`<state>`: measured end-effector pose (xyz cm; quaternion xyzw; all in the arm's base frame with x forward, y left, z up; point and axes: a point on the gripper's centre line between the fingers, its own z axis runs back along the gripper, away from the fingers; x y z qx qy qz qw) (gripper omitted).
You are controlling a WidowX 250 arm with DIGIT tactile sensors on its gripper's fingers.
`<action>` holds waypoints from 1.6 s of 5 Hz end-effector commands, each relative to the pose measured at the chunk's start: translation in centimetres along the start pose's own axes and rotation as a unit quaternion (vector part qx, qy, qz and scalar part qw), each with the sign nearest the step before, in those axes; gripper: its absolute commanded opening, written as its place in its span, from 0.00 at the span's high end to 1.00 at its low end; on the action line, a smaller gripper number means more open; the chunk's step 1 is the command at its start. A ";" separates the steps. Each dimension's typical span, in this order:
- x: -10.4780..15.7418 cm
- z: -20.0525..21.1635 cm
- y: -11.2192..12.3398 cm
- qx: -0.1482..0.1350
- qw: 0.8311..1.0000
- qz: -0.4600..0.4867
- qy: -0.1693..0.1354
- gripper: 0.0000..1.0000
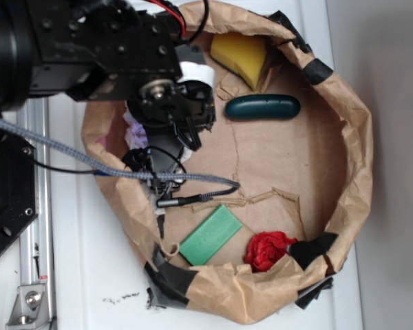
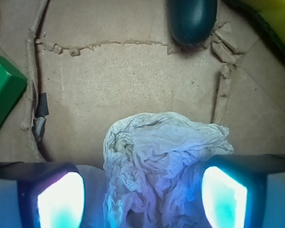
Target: Grab the white paper.
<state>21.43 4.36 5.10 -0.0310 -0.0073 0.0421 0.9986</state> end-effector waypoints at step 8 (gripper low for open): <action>3.5 13.2 -1.5 0.038 0.983 0.073 -0.165 1.00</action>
